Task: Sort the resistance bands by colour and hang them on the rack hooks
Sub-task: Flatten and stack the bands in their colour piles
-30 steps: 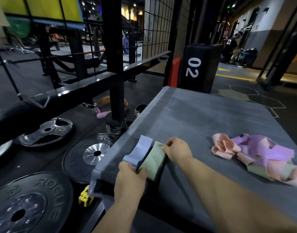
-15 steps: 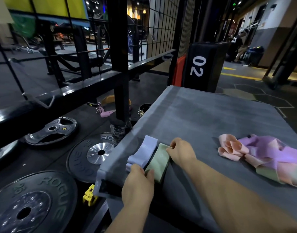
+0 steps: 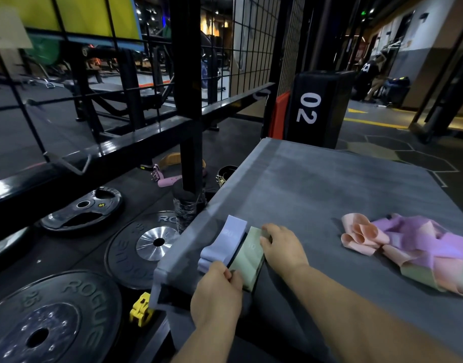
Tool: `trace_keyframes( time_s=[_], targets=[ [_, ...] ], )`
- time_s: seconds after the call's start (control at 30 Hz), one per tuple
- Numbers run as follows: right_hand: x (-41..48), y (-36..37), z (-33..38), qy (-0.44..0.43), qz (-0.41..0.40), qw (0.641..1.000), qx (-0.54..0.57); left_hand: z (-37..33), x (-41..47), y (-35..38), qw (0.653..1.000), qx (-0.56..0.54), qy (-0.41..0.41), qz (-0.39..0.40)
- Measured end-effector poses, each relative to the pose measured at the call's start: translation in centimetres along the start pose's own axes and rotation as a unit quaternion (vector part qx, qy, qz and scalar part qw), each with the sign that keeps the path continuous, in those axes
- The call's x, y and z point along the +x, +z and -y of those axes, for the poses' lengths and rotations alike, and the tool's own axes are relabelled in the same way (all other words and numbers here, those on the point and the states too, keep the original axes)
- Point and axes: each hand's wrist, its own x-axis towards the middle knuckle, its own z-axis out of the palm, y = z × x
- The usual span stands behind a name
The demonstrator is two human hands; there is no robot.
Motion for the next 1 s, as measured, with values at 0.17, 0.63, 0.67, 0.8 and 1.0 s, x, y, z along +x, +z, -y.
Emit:
trace_keyframes(
  time_s=[0.17,0.63,0.67,0.8,1.0],
  targets=[
    [-0.8,0.1,-0.5,-0.035,0.014,0.999,-0.027,-0.2,0.0,0.1,0.999,-0.021,0.026,-0.019],
    [-2.0,0.2,-0.4,-0.083,0.119,0.981,-0.131,-1.0,-1.0,-0.3,0.978,0.008,0.097,-0.182],
    [-1.9,0.2,-0.4,-0.085,0.127,0.978,-0.140,-0.8,-1.0,-0.1,0.984,0.033,0.097,-0.148],
    [-1.6,0.3,-0.6,-0.089,0.152,0.971,-0.160,-0.4,-0.5,0.0,0.985,0.139,0.099,-0.027],
    [-1.3,0.3,-0.9,-0.101,0.170,0.963,-0.184,0.1,-0.5,-0.1,0.985,0.159,0.071,0.010]
  ],
)
